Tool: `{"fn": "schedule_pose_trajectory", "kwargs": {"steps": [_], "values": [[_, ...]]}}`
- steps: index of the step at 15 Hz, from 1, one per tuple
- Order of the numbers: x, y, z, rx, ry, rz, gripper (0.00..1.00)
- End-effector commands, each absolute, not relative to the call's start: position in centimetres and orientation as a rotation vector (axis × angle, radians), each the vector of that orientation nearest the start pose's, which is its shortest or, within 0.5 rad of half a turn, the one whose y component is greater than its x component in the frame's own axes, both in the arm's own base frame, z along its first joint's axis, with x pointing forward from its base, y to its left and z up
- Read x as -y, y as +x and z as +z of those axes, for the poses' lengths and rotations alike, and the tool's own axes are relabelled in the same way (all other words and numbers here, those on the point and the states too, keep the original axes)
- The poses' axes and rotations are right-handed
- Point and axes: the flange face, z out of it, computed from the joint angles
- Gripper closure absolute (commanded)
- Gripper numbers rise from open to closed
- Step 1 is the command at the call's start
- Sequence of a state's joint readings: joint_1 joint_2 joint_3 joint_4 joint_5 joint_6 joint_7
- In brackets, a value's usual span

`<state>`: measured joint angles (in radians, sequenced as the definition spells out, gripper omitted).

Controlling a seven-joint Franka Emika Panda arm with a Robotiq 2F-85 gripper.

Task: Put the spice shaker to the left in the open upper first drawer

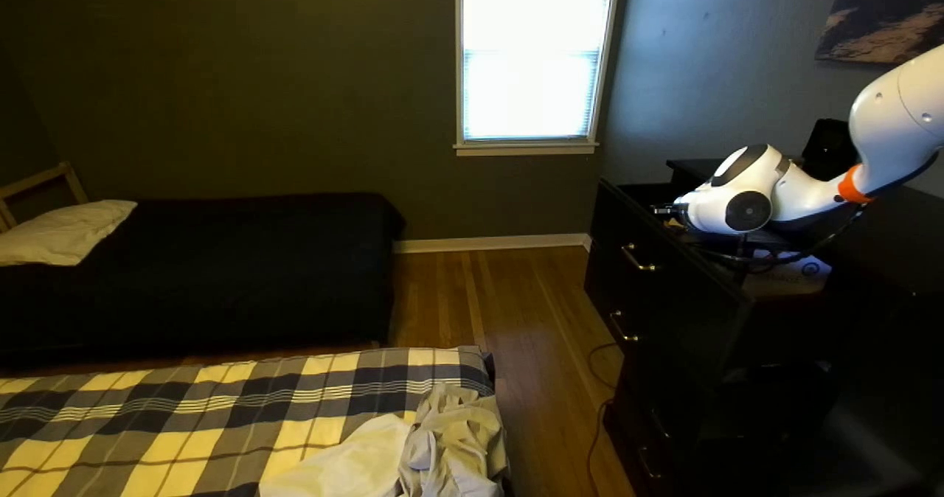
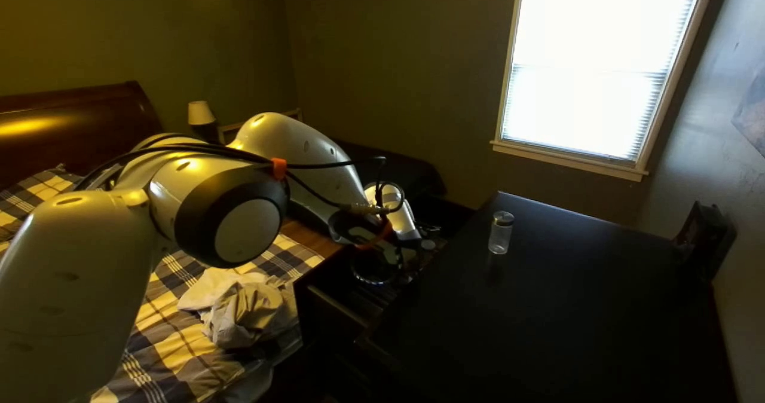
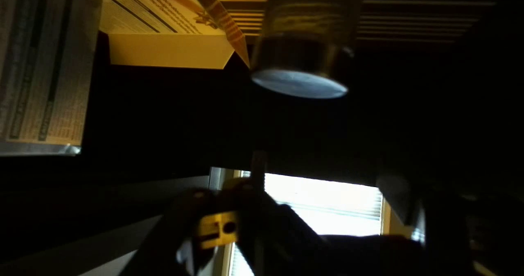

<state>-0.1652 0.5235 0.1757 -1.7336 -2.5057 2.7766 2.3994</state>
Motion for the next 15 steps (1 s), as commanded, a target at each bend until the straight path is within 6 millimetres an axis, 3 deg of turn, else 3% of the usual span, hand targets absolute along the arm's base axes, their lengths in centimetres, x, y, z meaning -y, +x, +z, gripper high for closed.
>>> {"fn": "schedule_pose_trajectory", "kwargs": {"steps": [1,6,15], "values": [[-2.3,66.1,26.7,-0.138,-2.770,-1.813,0.00],[-2.5,64.5,27.1,-0.132,-2.792,-1.786,0.00],[-5.4,60.0,30.7,-0.191,-2.799,-1.774,0.00]]}}
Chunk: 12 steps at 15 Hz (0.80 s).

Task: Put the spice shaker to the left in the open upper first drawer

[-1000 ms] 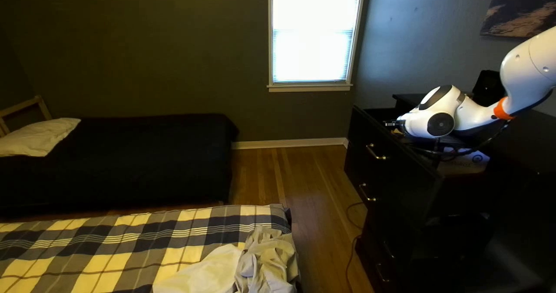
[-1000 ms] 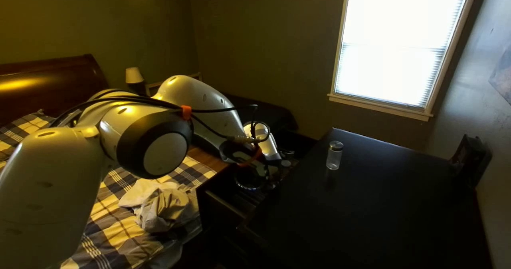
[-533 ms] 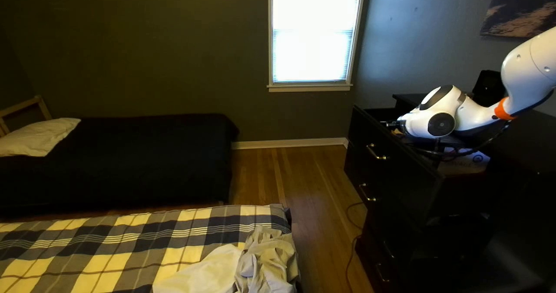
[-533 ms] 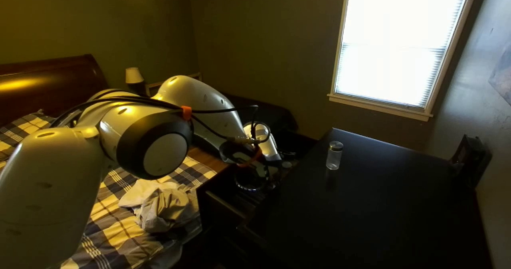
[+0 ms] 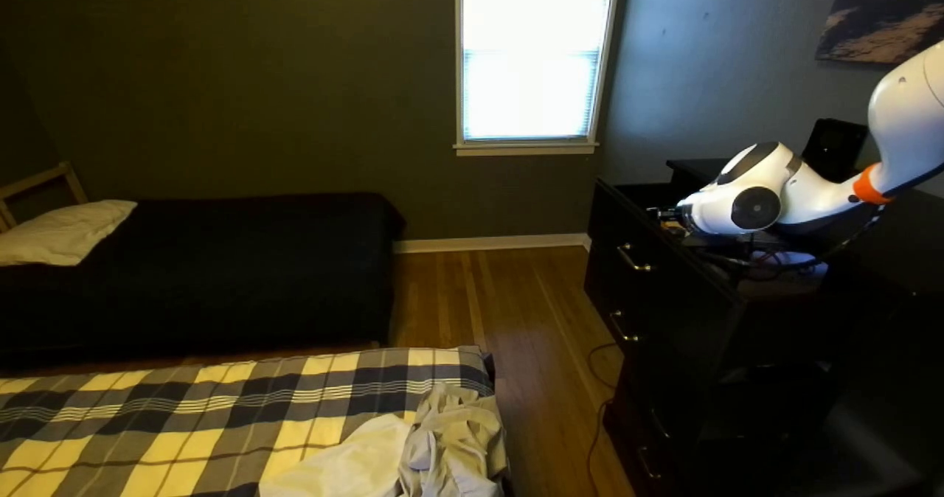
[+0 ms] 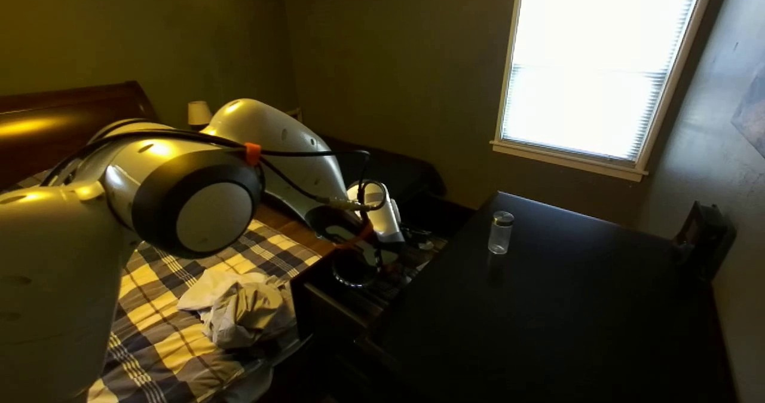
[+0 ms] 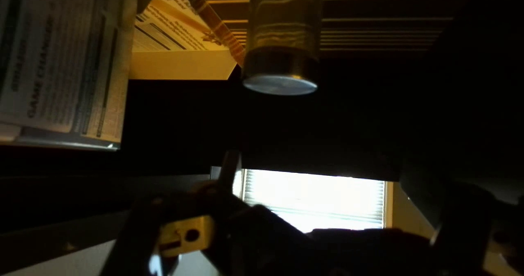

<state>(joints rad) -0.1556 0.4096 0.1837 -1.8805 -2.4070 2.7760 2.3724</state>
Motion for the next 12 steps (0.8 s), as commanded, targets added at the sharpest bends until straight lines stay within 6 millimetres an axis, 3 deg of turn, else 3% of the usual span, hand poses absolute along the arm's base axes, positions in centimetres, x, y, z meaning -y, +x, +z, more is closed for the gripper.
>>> {"fn": "schedule_pose_trajectory", "kwargs": {"steps": [1,8,12], "values": [[-5.8,59.6,31.1,-0.195,-2.799,-1.771,0.00],[-7.8,56.2,37.2,-0.297,-2.822,-1.768,0.00],[-9.1,53.4,40.5,-0.430,-2.891,-1.665,0.00]]}}
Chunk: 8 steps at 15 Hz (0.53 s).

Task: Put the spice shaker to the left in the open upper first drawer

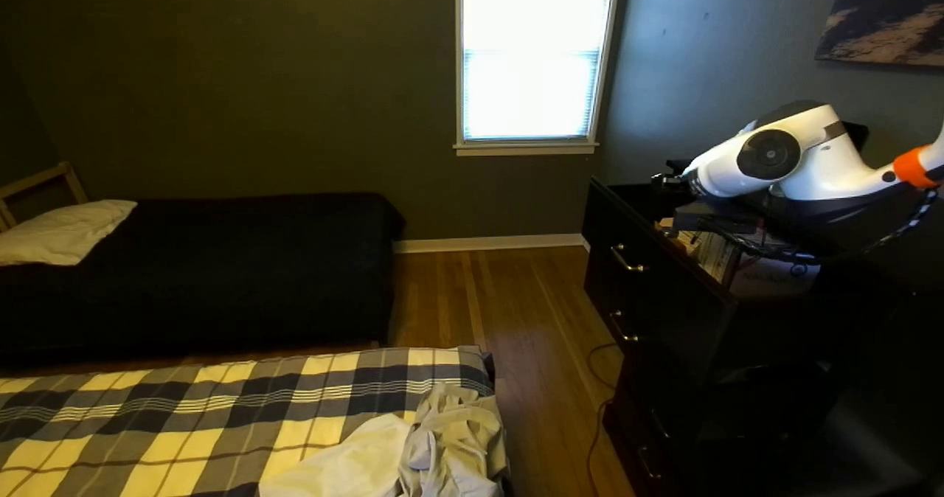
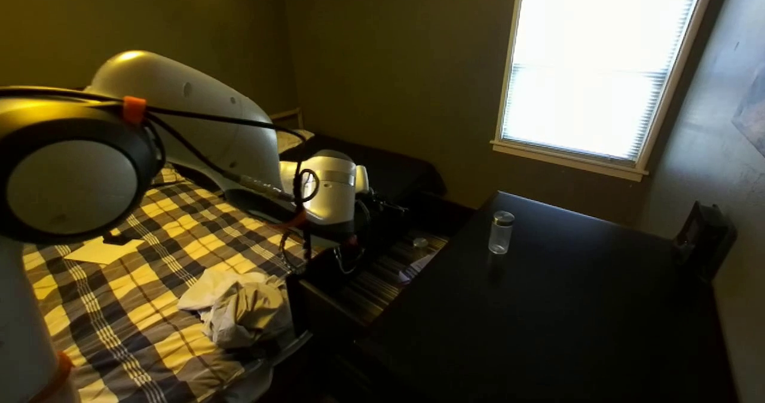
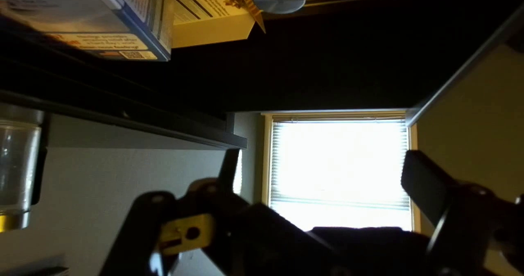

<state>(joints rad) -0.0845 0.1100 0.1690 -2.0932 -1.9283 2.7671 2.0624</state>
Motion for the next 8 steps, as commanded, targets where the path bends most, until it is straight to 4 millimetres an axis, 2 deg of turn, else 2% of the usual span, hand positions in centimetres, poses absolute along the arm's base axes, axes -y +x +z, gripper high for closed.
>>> {"fn": "schedule_pose_trajectory", "kwargs": {"steps": [1,3,6,8], "values": [[-9.1,52.5,41.0,-0.446,-2.925,-1.634,0.00],[-8.9,50.9,41.9,-0.511,-3.033,-1.600,0.00],[-9.2,49.1,44.7,-0.569,-3.176,-1.511,0.00],[-10.1,47.5,46.6,-0.558,-3.268,-1.404,0.00]]}}
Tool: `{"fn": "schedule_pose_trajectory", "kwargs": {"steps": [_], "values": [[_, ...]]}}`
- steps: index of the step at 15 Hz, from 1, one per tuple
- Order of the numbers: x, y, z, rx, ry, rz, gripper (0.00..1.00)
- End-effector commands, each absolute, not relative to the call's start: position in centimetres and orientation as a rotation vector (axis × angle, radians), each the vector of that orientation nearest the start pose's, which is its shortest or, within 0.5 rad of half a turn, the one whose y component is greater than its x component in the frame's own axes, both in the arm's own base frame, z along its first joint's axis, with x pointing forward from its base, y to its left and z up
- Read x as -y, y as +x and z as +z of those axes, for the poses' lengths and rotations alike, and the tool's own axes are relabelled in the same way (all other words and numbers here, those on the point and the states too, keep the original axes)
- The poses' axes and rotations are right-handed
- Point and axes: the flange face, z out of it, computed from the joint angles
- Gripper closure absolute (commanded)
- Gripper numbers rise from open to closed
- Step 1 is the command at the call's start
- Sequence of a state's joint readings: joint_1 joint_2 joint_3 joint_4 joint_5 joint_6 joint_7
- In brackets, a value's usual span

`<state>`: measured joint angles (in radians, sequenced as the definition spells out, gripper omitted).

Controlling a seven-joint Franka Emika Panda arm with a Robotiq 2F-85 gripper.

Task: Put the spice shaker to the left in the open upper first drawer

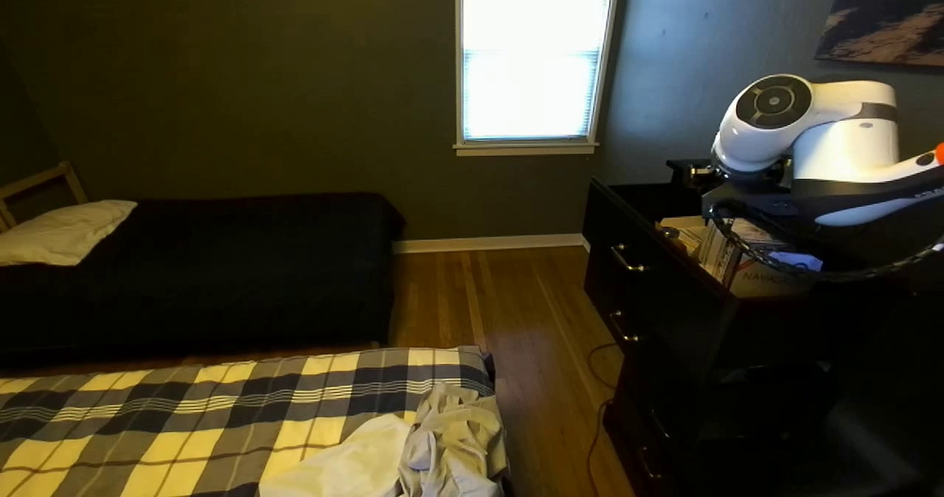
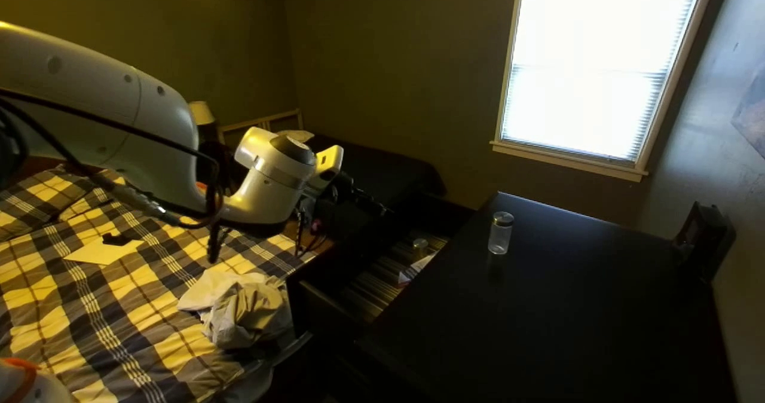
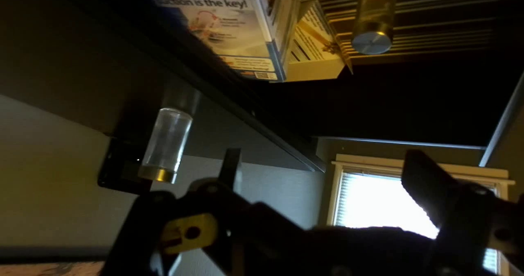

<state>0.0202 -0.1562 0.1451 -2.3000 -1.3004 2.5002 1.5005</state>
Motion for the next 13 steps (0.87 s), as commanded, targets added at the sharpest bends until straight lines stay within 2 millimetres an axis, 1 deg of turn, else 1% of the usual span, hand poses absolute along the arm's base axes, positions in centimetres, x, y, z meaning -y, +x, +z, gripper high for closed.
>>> {"fn": "schedule_pose_trajectory", "kwargs": {"steps": [1,3,5,7,8,9,11,13], "values": [[-10.6,46.7,48.0,-0.548,-3.308,-1.351,0.00],[-11.1,45.4,50.9,-0.517,-3.378,-1.250,0.00],[-11.3,44.2,53.1,-0.445,-3.428,-1.108,0.00],[-11.1,43.5,54.7,-0.330,-3.407,-0.946,0.00],[-10.7,43.5,55.4,-0.275,-3.372,-0.923,0.00],[-11.4,44.1,54.5,-0.372,-3.402,-1.019,0.00],[-10.8,43.7,55.6,-0.315,-3.388,-0.966,0.00],[-10.6,43.7,55.6,-0.302,-3.388,-0.954,0.00]]}}
